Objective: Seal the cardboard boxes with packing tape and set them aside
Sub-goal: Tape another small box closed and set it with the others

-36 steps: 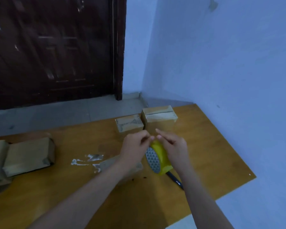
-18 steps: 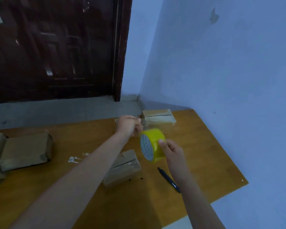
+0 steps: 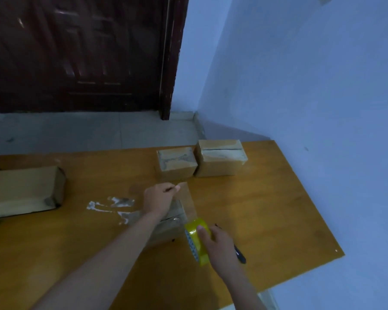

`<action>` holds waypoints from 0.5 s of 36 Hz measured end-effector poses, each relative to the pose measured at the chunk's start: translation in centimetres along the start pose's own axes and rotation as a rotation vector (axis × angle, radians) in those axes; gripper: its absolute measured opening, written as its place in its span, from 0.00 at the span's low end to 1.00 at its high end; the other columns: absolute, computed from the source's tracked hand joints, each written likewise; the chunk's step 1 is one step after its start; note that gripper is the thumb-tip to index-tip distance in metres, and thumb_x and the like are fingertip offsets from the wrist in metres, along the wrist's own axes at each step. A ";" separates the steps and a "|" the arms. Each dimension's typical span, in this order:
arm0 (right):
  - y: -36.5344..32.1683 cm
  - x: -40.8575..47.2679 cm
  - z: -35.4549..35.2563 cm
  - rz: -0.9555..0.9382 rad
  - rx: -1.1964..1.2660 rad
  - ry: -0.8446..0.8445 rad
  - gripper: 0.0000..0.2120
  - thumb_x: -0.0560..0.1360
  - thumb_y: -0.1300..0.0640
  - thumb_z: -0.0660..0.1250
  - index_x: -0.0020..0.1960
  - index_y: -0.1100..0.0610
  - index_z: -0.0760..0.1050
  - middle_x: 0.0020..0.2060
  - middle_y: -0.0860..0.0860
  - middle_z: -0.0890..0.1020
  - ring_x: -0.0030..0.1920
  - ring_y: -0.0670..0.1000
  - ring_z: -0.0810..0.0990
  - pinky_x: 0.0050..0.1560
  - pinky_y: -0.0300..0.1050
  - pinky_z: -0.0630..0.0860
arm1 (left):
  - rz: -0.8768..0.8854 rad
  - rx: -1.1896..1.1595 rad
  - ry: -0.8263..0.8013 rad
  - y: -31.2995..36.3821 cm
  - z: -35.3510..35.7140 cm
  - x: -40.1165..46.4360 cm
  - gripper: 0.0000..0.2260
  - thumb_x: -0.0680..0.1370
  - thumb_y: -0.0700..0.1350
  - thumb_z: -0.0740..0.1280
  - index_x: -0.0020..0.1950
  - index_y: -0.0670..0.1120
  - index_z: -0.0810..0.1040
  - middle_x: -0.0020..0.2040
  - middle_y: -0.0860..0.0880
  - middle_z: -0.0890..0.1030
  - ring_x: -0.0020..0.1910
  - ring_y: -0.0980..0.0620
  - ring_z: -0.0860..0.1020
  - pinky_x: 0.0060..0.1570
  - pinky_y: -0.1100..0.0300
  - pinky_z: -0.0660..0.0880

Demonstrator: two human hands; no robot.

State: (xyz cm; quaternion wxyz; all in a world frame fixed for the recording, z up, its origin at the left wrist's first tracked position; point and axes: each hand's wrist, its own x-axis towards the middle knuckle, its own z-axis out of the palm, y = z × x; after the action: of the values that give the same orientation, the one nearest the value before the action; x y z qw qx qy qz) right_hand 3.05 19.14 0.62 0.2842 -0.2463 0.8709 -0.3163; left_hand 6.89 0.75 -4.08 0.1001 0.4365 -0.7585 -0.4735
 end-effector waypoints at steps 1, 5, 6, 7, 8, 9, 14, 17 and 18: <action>0.1 0.2 0.1 0.006 -0.001 -0.019 0.19 0.79 0.48 0.61 0.31 0.51 0.63 0.25 0.46 0.65 0.25 0.43 0.63 0.29 0.38 0.61 | -0.012 -0.009 0.014 -0.3 0.2 -0.1 0.12 0.78 0.52 0.66 0.44 0.47 0.84 0.40 0.50 0.83 0.41 0.49 0.78 0.42 0.56 0.70; 0.5 0.6 0.5 0.023 -0.023 -0.050 0.19 0.79 0.47 0.60 0.32 0.52 0.63 0.25 0.46 0.64 0.26 0.43 0.62 0.30 0.39 0.58 | -0.019 0.070 0.024 -0.9 0.7 0.2 0.13 0.79 0.55 0.63 0.44 0.49 0.83 0.39 0.49 0.82 0.39 0.50 0.78 0.40 0.55 0.72; 0.6 0.7 0.6 0.025 -0.021 -0.051 0.19 0.79 0.47 0.60 0.32 0.52 0.63 0.25 0.46 0.64 0.26 0.43 0.61 0.29 0.39 0.58 | -0.013 0.093 0.022 -1.0 0.8 0.3 0.14 0.79 0.56 0.63 0.45 0.49 0.83 0.39 0.50 0.82 0.39 0.50 0.78 0.40 0.54 0.73; 0.6 0.8 0.6 0.029 -0.018 -0.052 0.19 0.79 0.47 0.60 0.31 0.51 0.63 0.24 0.46 0.64 0.26 0.43 0.61 0.29 0.39 0.57 | -0.008 0.112 0.020 -1.1 0.8 0.4 0.14 0.79 0.56 0.62 0.45 0.50 0.83 0.39 0.50 0.82 0.39 0.50 0.78 0.40 0.54 0.74; 0.6 0.8 0.6 0.033 -0.020 -0.051 0.19 0.79 0.48 0.60 0.31 0.51 0.62 0.24 0.46 0.64 0.25 0.43 0.61 0.29 0.38 0.57 | -0.007 0.131 0.017 -1.0 0.9 0.4 0.14 0.79 0.56 0.62 0.45 0.50 0.83 0.39 0.50 0.82 0.39 0.50 0.78 0.40 0.53 0.74; 0.6 0.8 0.7 0.037 -0.025 -0.050 0.20 0.79 0.48 0.60 0.31 0.51 0.61 0.24 0.46 0.63 0.25 0.43 0.61 0.29 0.38 0.57 | -0.007 0.151 0.012 -1.0 1.0 0.4 0.14 0.79 0.57 0.61 0.45 0.50 0.82 0.39 0.50 0.82 0.39 0.50 0.78 0.39 0.53 0.73; 0.5 1.0 1.0 0.080 -0.028 -0.065 0.20 0.79 0.47 0.59 0.31 0.52 0.61 0.25 0.45 0.64 0.24 0.43 0.61 0.27 0.38 0.57 | 0.005 0.210 0.015 -0.8 1.1 0.4 0.16 0.80 0.57 0.61 0.45 0.48 0.82 0.40 0.48 0.82 0.39 0.49 0.77 0.37 0.57 0.67; 0.3 1.2 1.3 0.115 -0.016 -0.061 0.20 0.80 0.47 0.58 0.32 0.53 0.61 0.25 0.47 0.65 0.24 0.44 0.62 0.27 0.38 0.58 | 0.001 0.236 0.017 -0.7 1.0 0.5 0.16 0.80 0.57 0.60 0.45 0.49 0.82 0.40 0.48 0.82 0.38 0.49 0.76 0.35 0.57 0.64; 0.2 1.2 1.4 0.119 -0.025 -0.064 0.20 0.80 0.47 0.58 0.32 0.53 0.61 0.25 0.47 0.65 0.24 0.44 0.62 0.27 0.39 0.58 | 0.005 0.243 0.018 -0.7 1.0 0.4 0.16 0.80 0.57 0.60 0.44 0.49 0.82 0.39 0.48 0.82 0.38 0.48 0.77 0.36 0.57 0.64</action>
State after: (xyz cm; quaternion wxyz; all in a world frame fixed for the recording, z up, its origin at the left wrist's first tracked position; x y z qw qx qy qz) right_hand 3.08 17.95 -0.77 0.3271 -0.2075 0.8784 -0.2799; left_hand 6.47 0.93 -5.32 0.0542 0.4479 -0.8103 -0.3740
